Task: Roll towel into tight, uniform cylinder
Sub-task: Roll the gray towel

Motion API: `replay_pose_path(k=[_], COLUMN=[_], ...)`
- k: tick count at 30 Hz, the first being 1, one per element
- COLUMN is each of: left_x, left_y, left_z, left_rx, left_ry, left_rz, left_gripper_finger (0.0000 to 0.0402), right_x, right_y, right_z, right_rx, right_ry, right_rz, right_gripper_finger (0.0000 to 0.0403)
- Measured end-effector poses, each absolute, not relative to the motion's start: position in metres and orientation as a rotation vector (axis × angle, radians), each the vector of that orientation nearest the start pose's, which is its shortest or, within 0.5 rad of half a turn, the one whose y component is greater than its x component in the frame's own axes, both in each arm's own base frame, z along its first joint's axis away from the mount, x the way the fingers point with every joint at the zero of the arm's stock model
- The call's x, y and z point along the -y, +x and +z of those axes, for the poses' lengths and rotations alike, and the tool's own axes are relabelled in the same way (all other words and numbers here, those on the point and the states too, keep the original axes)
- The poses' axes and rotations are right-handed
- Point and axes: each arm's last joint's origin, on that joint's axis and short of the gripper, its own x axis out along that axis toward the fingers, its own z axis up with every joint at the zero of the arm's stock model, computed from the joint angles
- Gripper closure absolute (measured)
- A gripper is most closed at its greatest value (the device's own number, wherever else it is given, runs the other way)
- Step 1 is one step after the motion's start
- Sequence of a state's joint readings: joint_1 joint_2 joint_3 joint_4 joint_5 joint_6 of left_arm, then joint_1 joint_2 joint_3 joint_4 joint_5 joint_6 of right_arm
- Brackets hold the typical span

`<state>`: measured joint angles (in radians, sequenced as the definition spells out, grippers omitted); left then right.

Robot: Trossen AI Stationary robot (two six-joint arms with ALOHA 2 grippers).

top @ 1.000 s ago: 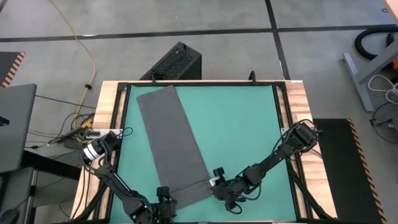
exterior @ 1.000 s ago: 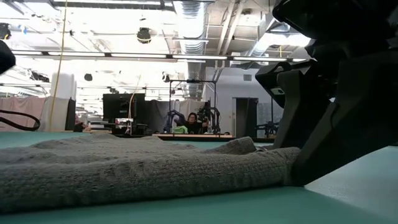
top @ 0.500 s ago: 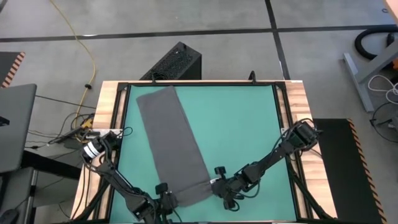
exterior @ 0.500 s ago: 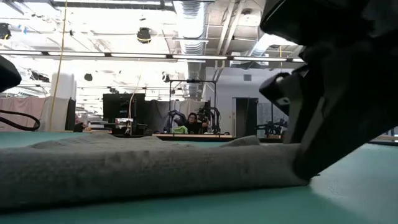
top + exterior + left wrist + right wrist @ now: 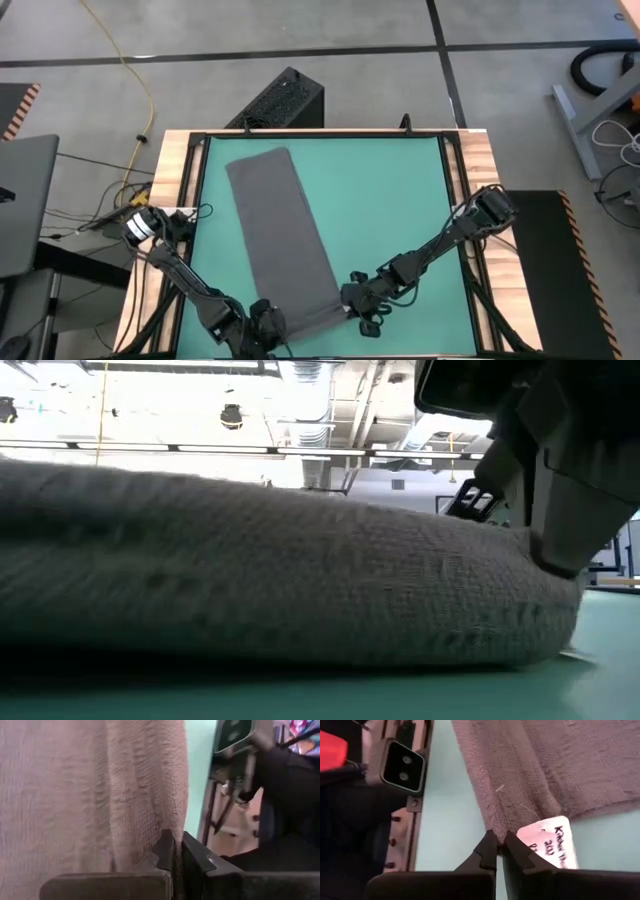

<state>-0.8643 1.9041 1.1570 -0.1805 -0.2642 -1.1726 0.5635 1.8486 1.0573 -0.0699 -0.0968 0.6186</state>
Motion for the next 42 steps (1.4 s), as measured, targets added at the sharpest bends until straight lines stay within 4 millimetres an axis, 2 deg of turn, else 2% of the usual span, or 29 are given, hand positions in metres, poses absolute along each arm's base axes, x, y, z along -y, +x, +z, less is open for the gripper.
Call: replay_pose_path(k=[9, 15, 22, 28, 33, 36, 39, 42], left_x=[0.28, 0.278, 0.28, 0.276, 0.268, 0.265, 0.263, 0.261], left_y=[0.245, 0.245, 0.243, 0.241, 0.24, 0.245, 0.258, 0.28], left_z=[0.128, 0.126, 0.128, 0.151, 0.189, 0.199, 0.196, 0.182], left_rx=[-0.928, -0.915, -0.98, -0.925, -0.703, -0.501, -0.407, -0.442], left_ry=[-0.874, -0.905, -0.841, -0.79, -0.7, -0.585, -0.457, -0.394], left_rz=[-0.073, -0.088, -0.192, -0.251, -0.259, -0.192, -0.16, -0.169], left_gripper_finger=[0.0399, 0.0384, 0.0346, 0.0341, 0.0346, 0.0346, 0.034, 0.0332], right_x=[-0.189, -0.177, -0.168, -0.167, -0.17, -0.171, -0.171, -0.169], right_y=[0.322, 0.329, 0.334, 0.337, 0.336, 0.335, 0.335, 0.336], right_z=[0.153, 0.153, 0.14, 0.136, 0.138, 0.138, 0.138, 0.138], right_rx=[-0.99, -0.978, -1.003, -1.004, -1.031, -1.047, -1.052, -1.053], right_ry=[0.447, 0.461, 0.446, 0.455, 0.519, 0.546, 0.568, 0.584], right_rz=[0.32, 0.3, 0.257, 0.247, 0.266, 0.277, 0.267, 0.258], right_gripper_finger=[0.0379, 0.0376, 0.0377, 0.0377, 0.0376, 0.0376, 0.0376, 0.0374])
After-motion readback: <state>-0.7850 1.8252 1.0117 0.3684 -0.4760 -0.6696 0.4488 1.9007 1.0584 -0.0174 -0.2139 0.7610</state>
